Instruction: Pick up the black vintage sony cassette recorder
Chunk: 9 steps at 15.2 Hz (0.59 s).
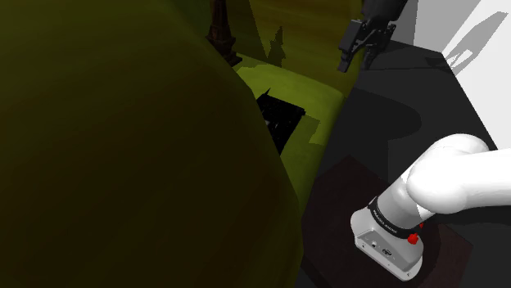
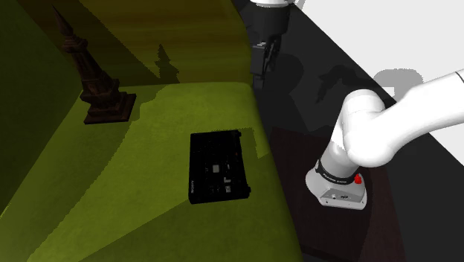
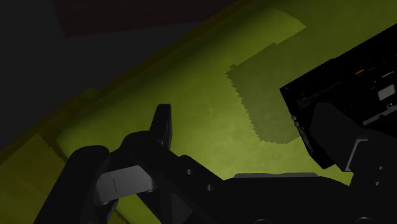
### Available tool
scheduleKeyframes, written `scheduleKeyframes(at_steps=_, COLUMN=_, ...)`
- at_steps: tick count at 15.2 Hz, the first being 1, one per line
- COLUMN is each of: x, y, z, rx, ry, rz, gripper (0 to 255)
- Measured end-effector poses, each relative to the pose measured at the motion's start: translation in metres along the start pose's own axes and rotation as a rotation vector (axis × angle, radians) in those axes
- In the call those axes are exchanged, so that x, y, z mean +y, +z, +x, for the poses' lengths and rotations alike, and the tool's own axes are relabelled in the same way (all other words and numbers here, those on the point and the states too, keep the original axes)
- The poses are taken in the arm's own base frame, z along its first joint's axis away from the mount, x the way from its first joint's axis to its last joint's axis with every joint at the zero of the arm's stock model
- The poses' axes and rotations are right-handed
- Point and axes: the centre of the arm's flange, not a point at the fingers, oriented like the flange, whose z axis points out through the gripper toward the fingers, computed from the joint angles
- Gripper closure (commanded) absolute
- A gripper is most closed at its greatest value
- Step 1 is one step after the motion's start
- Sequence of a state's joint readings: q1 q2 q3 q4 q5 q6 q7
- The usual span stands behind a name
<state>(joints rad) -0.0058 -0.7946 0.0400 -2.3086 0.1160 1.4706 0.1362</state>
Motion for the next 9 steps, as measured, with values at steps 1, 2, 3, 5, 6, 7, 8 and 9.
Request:
scheduleKeyframes(at_steps=1, x=0.0, y=0.0, z=0.0, rx=0.0, ry=0.0, rz=0.0, gripper=0)
scheduleKeyframes(at_steps=2, x=-0.004, y=0.002, z=-0.001, rx=0.004, ry=0.025, rz=0.005, gripper=0)
scheduleKeyframes(at_steps=3, x=-0.011, y=0.005, z=-0.002, rx=0.009, ry=0.067, rz=0.015, gripper=0)
scheduleKeyframes(at_steps=5, x=-0.032, y=0.012, z=-0.005, rx=0.022, ry=0.171, rz=0.037, gripper=0)
scheduleKeyframes(at_steps=6, x=-0.042, y=0.014, z=-0.005, rx=0.029, ry=0.229, rz=0.049, gripper=0)
scheduleKeyframes(at_steps=7, x=-0.052, y=0.02, z=-0.006, rx=0.035, ry=0.288, rz=0.061, gripper=0)
scheduleKeyframes(at_steps=8, x=-0.063, y=0.023, z=-0.004, rx=0.043, ry=0.347, rz=0.074, gripper=0)
scheduleKeyframes(at_steps=9, x=-0.076, y=0.027, z=-0.002, rx=0.049, ry=0.406, rz=0.087, gripper=0)
